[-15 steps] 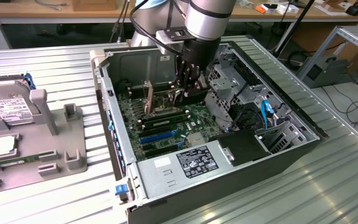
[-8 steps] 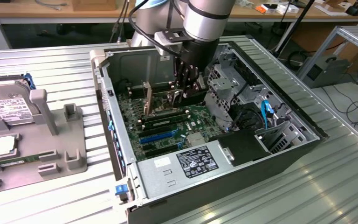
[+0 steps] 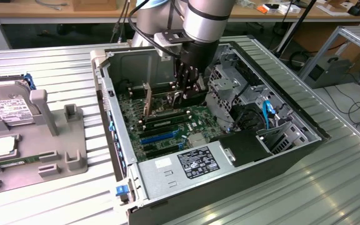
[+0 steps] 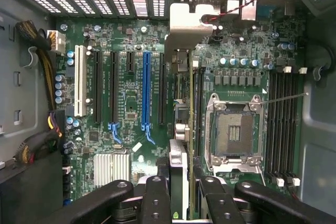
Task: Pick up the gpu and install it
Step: 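Insert the gpu into the slot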
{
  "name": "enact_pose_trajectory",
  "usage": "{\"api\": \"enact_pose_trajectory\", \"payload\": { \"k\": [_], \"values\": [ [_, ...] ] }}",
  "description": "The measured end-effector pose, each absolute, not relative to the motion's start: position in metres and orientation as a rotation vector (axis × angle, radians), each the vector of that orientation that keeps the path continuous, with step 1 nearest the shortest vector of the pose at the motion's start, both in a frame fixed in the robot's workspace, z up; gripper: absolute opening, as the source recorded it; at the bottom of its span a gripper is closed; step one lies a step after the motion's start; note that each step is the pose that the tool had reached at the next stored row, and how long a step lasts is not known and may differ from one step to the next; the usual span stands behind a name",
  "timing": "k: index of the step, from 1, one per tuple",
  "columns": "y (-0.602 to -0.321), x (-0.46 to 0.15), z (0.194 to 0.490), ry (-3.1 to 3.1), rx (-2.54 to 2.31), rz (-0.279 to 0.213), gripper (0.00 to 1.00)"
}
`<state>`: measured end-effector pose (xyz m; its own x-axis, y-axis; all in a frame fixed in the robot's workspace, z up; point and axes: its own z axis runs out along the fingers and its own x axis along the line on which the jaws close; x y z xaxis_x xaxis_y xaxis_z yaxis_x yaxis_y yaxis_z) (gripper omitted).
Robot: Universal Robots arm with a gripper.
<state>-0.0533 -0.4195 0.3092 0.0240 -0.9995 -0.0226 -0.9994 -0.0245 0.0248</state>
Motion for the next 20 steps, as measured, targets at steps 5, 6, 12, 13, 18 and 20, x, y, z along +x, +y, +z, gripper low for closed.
{"api": "enact_pose_trajectory", "payload": {
  "k": [5,6,12,13,18,20],
  "values": [
    [-0.4198,-0.0548,0.3081,-2.193,2.246,-0.053,0.27],
    [-0.4199,-0.0554,0.3078,-2.193,2.247,-0.053,0.27],
    [-0.4208,-0.0601,0.307,-2.193,2.247,-0.053,0.27],
    [-0.4209,-0.0601,0.307,-2.193,2.247,-0.053,0.27],
    [-0.4213,-0.062,0.3062,-2.193,2.246,-0.053,0.27],
    [-0.4213,-0.063,0.3057,-2.193,2.246,-0.053,0.27]
  ]
}}
